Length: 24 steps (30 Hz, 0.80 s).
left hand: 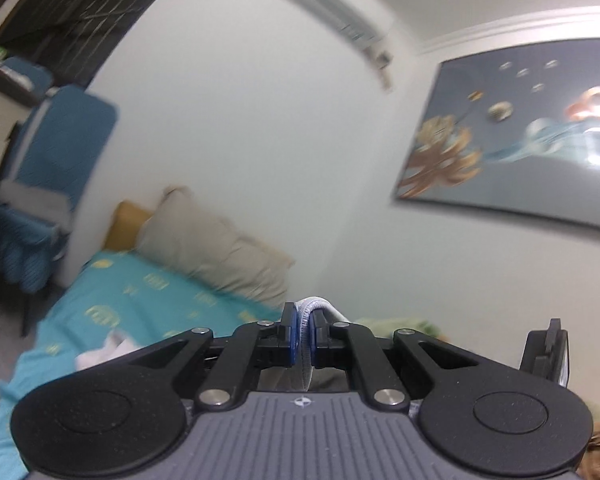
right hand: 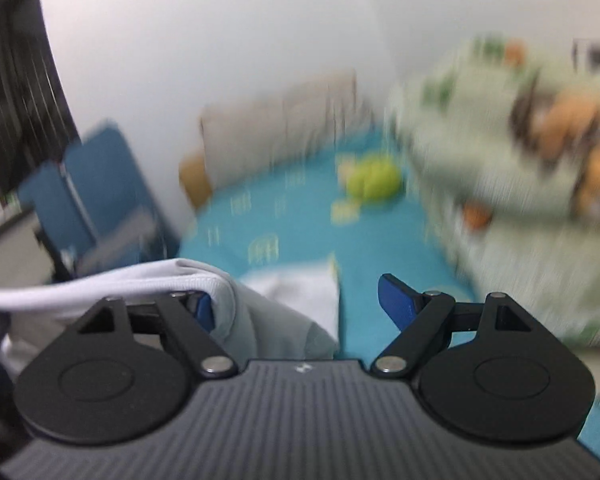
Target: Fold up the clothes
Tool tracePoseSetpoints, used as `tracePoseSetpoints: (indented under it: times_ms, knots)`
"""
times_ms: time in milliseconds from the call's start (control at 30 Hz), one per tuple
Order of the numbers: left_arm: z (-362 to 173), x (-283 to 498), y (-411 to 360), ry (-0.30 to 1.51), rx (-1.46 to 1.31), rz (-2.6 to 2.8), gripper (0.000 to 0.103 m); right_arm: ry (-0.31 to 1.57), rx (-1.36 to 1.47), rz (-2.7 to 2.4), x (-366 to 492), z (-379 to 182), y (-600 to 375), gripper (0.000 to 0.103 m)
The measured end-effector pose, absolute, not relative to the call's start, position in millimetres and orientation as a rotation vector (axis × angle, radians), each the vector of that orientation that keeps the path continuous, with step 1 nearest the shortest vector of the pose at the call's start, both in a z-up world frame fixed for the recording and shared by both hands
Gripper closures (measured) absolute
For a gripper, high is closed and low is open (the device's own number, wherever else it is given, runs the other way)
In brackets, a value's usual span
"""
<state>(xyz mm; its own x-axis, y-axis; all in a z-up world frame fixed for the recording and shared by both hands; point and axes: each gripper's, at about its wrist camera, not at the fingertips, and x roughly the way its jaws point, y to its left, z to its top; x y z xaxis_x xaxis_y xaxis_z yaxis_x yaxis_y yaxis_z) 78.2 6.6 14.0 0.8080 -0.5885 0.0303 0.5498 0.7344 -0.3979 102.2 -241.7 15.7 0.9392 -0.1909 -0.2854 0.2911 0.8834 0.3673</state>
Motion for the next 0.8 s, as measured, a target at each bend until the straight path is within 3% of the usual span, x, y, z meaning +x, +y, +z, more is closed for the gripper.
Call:
tracePoseSetpoints:
  times_ms: [133,367,600,800]
  knots:
    - [19.4,65.7,1.6,0.060,-0.395,-0.666,0.097,0.123,0.378,-0.242,81.9,36.5,-251.6,0.019]
    - [3.6,80.5,8.8,0.120,-0.398,-0.619,0.097,0.495,0.407,-0.212,127.5,4.6,-262.9,0.021]
    - [-5.6,95.7,6.3,0.156,-0.343,-0.601,0.097,0.375,0.359,-0.275,105.5,29.6,-271.5,0.021]
    - [-9.8,103.8,12.4,0.186,-0.364,-0.605,0.097,0.553,0.216,-0.224,123.4,7.1,-263.0,0.021]
